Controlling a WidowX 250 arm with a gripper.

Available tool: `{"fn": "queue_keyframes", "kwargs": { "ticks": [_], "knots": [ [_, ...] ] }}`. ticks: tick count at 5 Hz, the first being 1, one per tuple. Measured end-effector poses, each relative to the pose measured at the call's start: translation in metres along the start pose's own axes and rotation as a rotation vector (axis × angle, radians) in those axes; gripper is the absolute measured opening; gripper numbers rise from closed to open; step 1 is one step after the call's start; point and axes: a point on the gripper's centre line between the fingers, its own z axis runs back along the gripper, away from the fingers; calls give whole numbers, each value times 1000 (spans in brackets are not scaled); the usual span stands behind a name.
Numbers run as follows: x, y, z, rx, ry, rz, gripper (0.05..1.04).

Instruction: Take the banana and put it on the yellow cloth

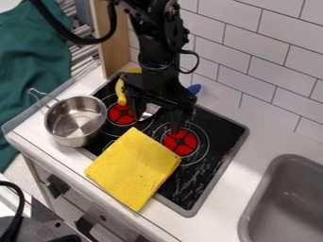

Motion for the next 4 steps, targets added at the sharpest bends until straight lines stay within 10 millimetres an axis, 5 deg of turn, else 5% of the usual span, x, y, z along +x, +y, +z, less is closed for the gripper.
{"fn": "queue_keyframes", "kwargs": {
  "ticks": [1,4],
  "knots": [
    [-5,0,-7,-1,34,-1,1009],
    [75,90,-4,-14,12,146,1009]
  ]
}}
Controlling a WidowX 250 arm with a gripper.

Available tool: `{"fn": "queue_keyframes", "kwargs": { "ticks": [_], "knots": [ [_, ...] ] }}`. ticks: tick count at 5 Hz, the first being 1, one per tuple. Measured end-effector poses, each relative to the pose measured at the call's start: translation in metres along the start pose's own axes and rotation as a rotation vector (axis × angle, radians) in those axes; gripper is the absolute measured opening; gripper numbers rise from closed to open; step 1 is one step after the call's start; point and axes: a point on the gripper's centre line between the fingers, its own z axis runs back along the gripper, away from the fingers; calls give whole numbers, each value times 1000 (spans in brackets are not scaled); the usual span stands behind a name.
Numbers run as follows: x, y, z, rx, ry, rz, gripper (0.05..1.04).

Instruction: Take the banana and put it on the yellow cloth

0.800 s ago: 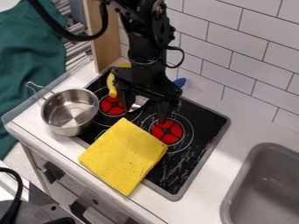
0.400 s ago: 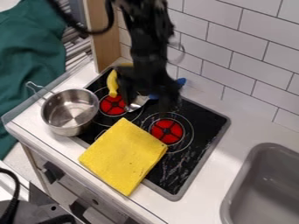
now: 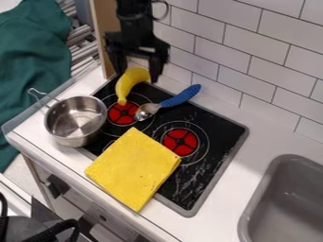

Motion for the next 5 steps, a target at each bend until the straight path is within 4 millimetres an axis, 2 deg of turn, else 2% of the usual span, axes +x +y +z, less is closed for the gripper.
{"fn": "queue_keyframes", "kwargs": {
  "ticks": [1,2,5],
  "knots": [
    [16,19,-10,-11,-8,-4,1009],
    [20,26,-31,-18,37,-33,1009],
    [29,42,-68,45,57,-68,1009]
  ]
}}
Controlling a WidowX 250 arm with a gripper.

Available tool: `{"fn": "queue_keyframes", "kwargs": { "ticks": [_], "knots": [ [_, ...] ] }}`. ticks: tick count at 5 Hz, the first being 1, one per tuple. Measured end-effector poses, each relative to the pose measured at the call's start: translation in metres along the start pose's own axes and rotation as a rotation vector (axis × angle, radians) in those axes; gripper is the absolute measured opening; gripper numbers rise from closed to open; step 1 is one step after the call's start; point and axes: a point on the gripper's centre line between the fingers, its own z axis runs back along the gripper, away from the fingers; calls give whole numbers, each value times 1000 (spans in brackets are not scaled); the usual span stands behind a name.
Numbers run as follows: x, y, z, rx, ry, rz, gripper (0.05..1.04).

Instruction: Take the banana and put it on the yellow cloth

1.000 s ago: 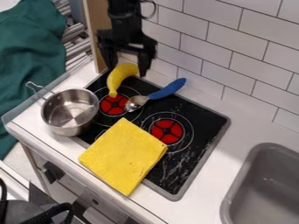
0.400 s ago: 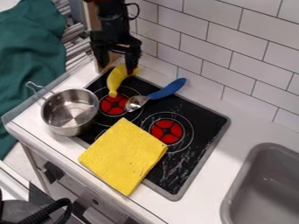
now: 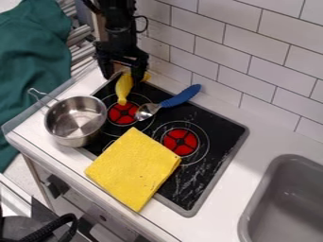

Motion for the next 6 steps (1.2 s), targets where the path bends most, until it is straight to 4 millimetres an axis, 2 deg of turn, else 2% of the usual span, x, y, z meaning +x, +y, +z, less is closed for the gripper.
{"fn": "queue_keyframes", "kwargs": {
  "ticks": [2,3,4,5,6],
  "knots": [
    [1,-3,-10,-20,-32,26,978],
    [-1,-3,-12,-23,-33,24,671],
    [-1,-6,-5,-34,-59,30,505],
    [1,-9,18,-46,-123,17,505],
    [-14,-26,70,-47,-235,-4,505]
  ]
}}
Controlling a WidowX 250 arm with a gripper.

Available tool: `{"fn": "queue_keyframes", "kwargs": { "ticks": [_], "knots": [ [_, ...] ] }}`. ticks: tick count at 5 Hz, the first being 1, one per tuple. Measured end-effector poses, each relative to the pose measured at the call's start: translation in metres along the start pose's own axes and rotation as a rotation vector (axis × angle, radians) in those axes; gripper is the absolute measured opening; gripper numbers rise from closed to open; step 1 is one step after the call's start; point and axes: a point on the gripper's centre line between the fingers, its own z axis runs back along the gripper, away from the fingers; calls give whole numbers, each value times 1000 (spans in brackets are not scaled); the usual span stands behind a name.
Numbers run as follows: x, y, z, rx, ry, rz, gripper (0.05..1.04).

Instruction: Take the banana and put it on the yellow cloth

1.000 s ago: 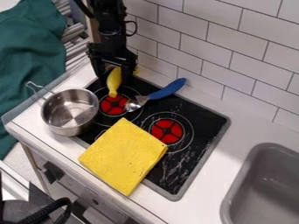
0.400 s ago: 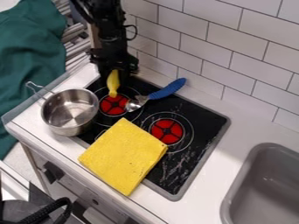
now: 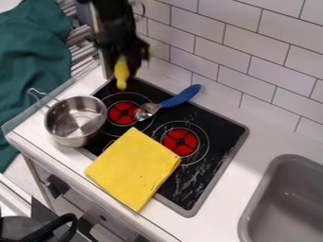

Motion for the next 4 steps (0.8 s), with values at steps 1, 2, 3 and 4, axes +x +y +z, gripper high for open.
{"fn": "queue_keyframes", "kwargs": {
  "ticks": [1,2,3,4],
  "knots": [
    [-28,-20,40,5,-19,-39,505],
    [-79,-30,37,-3,63,-33,505],
    [-115,-36,24,-9,142,-24,505],
    [-148,-41,10,-16,177,-35,505]
  ]
}}
